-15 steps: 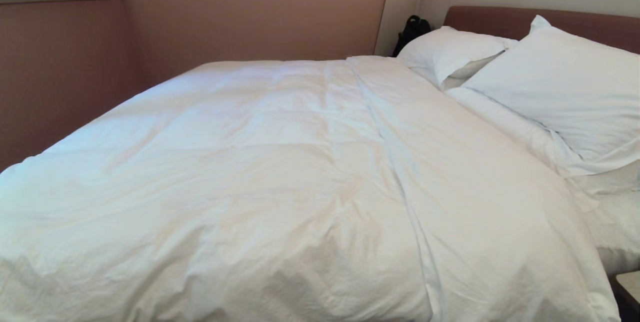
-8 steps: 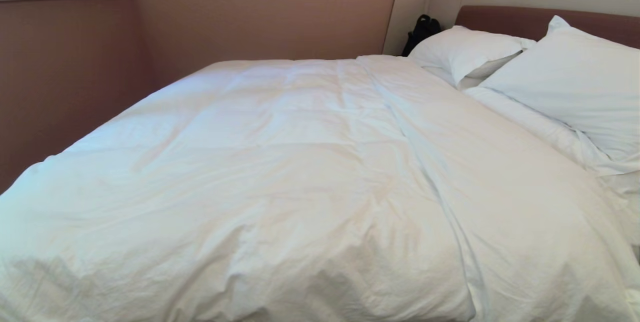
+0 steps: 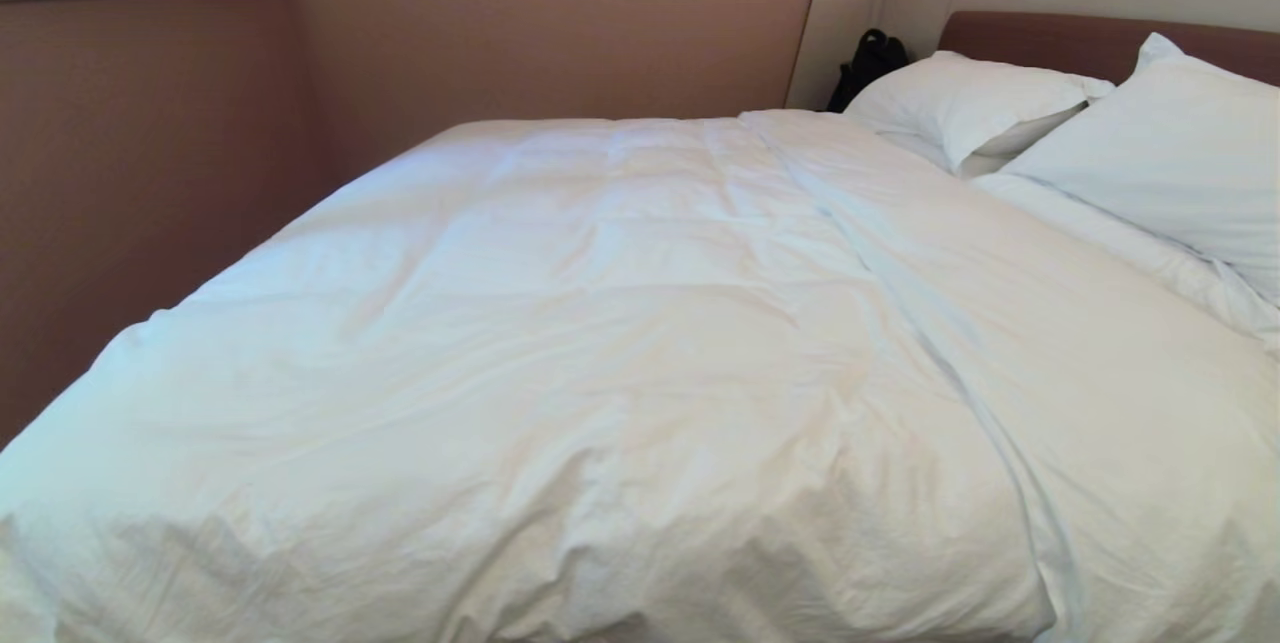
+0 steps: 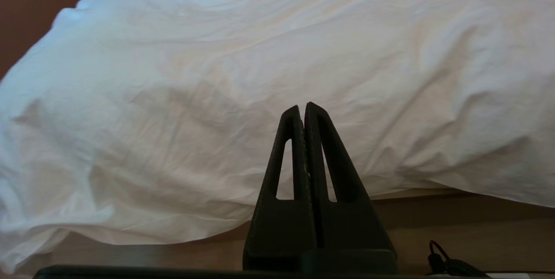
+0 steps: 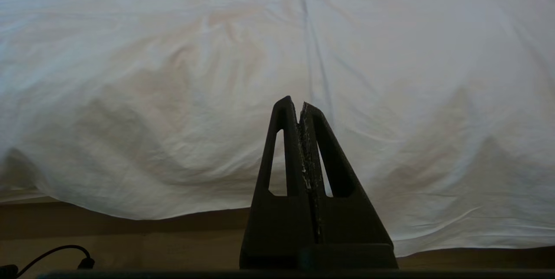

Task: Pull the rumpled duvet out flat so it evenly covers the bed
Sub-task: Flatten the corners of the folded blanket

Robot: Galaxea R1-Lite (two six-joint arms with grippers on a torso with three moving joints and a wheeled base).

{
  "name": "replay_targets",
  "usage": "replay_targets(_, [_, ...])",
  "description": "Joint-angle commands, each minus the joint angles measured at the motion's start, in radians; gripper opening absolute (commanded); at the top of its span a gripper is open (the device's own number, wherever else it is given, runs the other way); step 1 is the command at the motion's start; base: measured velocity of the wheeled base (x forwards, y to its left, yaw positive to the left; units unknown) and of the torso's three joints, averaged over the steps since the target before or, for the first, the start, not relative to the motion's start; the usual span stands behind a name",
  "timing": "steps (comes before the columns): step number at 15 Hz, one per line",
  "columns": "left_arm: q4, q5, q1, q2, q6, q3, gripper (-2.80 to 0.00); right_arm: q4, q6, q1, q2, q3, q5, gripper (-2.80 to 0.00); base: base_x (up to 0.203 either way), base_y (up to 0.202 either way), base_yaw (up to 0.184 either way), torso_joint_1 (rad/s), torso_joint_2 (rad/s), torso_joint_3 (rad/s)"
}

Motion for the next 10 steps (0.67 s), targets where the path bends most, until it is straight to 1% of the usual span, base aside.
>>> replay_targets(1, [0.0,0.0,0.0,0.0,-0.002,0.0,-2.8,0.0,0.0,0.0,0.0,0.0,0.001,-2.8,0.0,0.196,0.002,0.001,0.0,0.005])
replay_targets(10, [0.0,-0.001,0.0,0.0,-0.004,0.0,-2.8,0.0,0.001,0.0,0.0,0.0,0.0,-2.8,0.0,0.196,0.001,0.001,0.0,0.002])
